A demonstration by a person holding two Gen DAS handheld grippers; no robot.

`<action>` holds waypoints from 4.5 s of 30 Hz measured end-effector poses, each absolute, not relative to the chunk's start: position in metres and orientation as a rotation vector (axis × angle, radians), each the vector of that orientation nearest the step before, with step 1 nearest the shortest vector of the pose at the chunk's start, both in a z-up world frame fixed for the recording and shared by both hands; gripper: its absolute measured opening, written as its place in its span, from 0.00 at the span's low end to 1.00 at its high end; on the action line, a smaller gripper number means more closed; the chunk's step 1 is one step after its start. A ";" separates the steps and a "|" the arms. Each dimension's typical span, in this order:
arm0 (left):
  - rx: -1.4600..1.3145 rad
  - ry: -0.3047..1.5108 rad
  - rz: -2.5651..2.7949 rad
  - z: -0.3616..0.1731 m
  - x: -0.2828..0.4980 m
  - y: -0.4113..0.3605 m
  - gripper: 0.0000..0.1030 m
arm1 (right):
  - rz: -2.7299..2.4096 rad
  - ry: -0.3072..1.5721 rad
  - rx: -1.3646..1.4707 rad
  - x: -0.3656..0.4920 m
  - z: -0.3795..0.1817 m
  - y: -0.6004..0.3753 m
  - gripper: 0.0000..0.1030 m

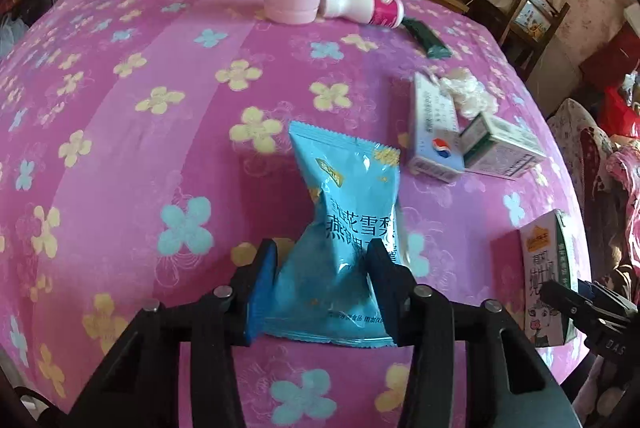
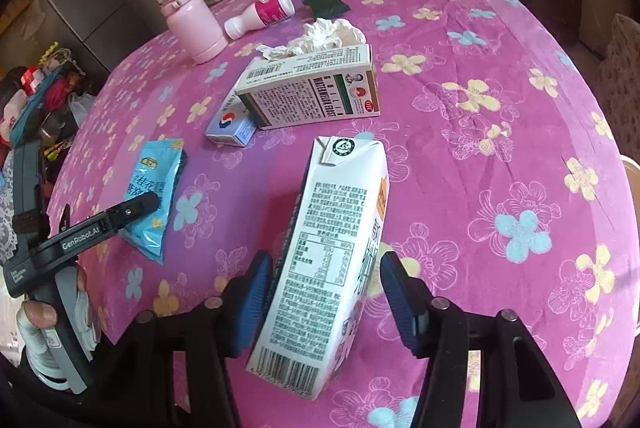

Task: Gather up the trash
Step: 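Lift and carry the snack bag and milk carton over the white bucket, then open the right tool to drop the carton while the left drops the snack bag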

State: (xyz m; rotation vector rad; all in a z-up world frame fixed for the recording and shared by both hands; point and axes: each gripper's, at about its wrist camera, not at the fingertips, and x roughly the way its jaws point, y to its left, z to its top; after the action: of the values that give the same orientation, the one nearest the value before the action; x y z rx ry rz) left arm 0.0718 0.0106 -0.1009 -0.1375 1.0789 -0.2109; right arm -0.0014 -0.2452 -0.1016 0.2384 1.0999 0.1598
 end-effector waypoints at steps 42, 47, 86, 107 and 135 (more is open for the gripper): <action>0.136 0.997 -0.561 -0.045 0.011 -0.215 0.08 | -0.104 0.956 0.360 -0.086 -0.073 -0.418 0.42; 0.118 1.027 -0.583 -0.054 0.012 -0.204 0.39 | -0.071 0.961 0.448 -0.092 -0.080 -0.427 0.57; 0.198 1.005 -0.754 -0.043 0.002 -0.321 0.39 | -0.262 0.945 0.291 -0.115 -0.075 -0.481 0.54; 0.214 1.037 -0.798 -0.060 0.007 -0.399 0.39 | -0.391 0.956 0.373 -0.114 -0.099 -0.558 0.54; 0.217 0.983 -0.819 -0.065 0.007 -0.425 0.56 | -0.473 0.939 0.496 -0.110 -0.124 -0.606 0.65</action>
State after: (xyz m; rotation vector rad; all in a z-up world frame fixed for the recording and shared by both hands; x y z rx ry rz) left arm 0.0070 -0.4250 -0.0651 0.2173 0.9826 -0.8189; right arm -0.1097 -0.6062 -0.1242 0.4955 0.9386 -0.4731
